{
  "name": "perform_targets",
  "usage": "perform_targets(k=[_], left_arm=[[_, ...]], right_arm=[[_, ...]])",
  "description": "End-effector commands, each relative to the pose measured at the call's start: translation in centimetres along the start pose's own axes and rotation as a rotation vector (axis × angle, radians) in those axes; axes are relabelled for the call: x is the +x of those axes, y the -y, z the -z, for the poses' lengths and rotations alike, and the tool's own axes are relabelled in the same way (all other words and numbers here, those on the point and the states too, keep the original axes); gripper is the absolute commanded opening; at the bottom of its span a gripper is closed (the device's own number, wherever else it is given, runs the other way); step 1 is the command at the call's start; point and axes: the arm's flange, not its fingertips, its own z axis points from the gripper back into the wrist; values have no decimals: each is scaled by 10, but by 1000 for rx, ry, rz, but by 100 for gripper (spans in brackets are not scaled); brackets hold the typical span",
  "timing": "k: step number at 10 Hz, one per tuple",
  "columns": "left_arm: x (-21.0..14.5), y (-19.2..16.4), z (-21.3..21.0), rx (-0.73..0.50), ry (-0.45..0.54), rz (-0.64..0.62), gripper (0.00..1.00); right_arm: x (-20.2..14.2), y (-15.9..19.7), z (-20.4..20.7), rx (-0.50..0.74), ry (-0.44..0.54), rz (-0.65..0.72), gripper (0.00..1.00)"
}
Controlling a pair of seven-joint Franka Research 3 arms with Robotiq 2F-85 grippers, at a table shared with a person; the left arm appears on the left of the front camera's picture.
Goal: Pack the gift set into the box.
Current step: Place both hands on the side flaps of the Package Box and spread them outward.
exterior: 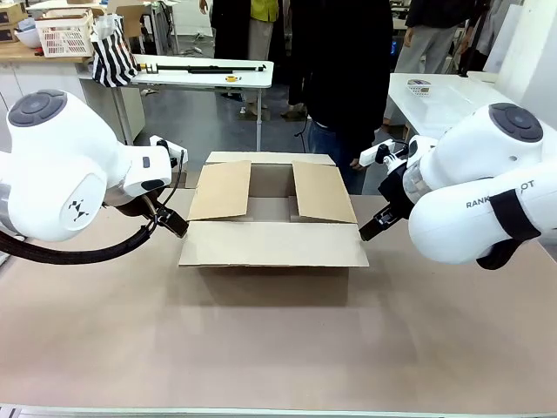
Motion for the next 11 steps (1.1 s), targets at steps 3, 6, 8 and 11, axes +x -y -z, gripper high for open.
perform_targets(k=[3, 6, 8, 11], left_arm=[[0, 0, 0, 1, 2, -1, 100], [0, 0, 0, 1, 2, -1, 100], [1, 3, -40, -7, -86, -11, 100], [12, 23, -163, -30, 88, 50, 100]], right_arm=[[0, 0, 0, 0, 0, 0, 100], [0, 0, 0, 0, 0, 0, 100], [-1, 18, -82, 8, -48, 56, 100], [2, 5, -189, -118, 62, 49, 100]])
